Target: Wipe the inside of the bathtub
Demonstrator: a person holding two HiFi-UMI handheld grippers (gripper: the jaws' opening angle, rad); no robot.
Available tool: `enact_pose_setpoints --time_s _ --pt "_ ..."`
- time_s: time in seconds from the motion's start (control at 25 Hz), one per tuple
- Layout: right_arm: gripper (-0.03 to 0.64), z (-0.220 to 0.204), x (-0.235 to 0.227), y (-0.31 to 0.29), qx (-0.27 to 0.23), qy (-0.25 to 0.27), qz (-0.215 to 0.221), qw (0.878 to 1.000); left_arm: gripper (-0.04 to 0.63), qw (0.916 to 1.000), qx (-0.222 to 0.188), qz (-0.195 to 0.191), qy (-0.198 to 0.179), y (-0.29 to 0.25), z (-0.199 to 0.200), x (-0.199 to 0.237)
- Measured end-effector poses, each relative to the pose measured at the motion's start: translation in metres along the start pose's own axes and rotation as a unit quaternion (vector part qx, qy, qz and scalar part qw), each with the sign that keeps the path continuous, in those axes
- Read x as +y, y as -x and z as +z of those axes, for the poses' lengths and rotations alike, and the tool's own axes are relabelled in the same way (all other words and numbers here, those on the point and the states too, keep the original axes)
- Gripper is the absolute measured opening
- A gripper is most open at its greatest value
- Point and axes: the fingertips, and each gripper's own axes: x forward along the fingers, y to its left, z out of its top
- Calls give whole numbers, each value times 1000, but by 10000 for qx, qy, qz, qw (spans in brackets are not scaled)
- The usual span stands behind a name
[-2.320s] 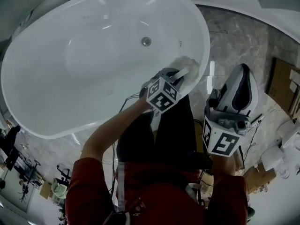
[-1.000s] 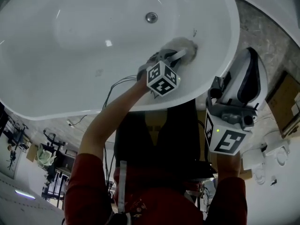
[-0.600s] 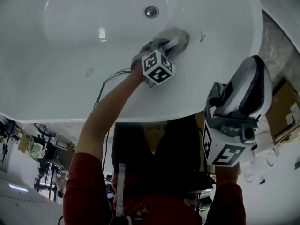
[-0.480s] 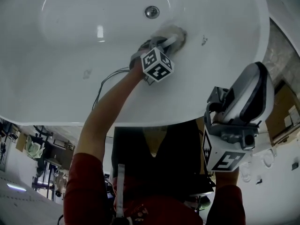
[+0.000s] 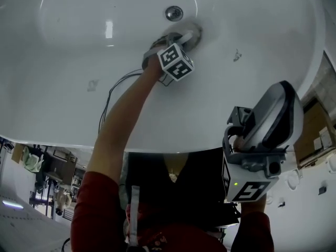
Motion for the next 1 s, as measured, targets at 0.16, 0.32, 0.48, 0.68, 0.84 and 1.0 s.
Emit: enact_pose_setpoints --time_s 0.16,0.32,0.48,0.68,0.84,1.0 --pt "11 -3 3 -3 27 -53 13 10000 94 9999 -67 72 44 2 5 2" --pt "11 -2 3 -2 46 -57 -8 10000 94 9999 49 2 95 1 1 1" --pt "11 -2 0 0 32 -20 -28 10000 94 9998 46 -3 184 -2 -1 2" --pt "11 -2 0 2 57 15 -32 10000 94 9989 65 -40 456 1 -3 4" --pt "11 3 0 8 85 24 -45 10000 94 9968 4 141 783 15 -6 6" --pt "11 19 3 15 37 69 -55 10000 94 9957 -195 133 898 41 -2 -2"
